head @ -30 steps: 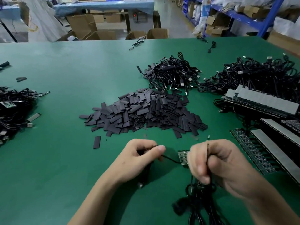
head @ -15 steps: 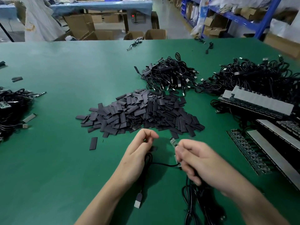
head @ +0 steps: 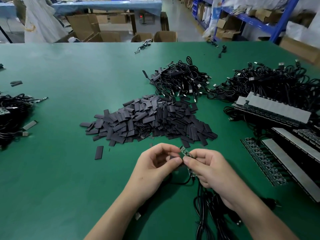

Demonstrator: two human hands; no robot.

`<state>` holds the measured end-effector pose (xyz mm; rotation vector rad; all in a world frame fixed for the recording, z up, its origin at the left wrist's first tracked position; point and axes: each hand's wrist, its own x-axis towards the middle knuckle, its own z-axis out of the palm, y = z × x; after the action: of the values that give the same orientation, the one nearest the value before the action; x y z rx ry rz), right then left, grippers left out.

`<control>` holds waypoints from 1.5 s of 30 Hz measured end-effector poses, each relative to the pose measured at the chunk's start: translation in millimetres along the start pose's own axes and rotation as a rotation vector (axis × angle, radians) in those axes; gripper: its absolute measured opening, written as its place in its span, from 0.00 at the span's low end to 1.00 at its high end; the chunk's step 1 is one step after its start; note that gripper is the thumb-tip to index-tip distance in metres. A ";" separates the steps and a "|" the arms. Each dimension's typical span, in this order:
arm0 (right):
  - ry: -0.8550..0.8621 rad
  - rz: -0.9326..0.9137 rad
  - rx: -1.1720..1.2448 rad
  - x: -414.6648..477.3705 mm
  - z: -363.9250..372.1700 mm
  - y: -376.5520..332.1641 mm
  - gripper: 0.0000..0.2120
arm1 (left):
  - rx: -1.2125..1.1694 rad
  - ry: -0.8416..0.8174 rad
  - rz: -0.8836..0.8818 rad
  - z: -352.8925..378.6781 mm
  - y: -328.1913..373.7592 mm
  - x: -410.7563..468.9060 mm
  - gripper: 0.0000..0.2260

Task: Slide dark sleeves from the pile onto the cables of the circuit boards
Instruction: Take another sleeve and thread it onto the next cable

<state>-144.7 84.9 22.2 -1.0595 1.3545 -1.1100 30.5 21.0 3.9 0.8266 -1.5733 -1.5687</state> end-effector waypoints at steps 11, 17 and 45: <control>-0.008 0.014 0.034 2.6 -4.1 2.0 0.14 | 0.476 0.052 0.279 -7.6 -4.2 2.0 0.08; -0.004 -0.025 -0.063 4.3 -9.7 4.3 0.16 | 0.331 0.164 0.153 -15.6 -4.0 6.1 0.08; -0.023 -0.131 -0.435 1.7 -12.4 7.9 0.21 | 0.569 0.098 0.275 -22.1 -8.4 7.0 0.06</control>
<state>-157.4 85.4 14.5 -1.4877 1.5661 -0.9116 45.4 3.3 -4.7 0.9158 -1.9948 -0.8783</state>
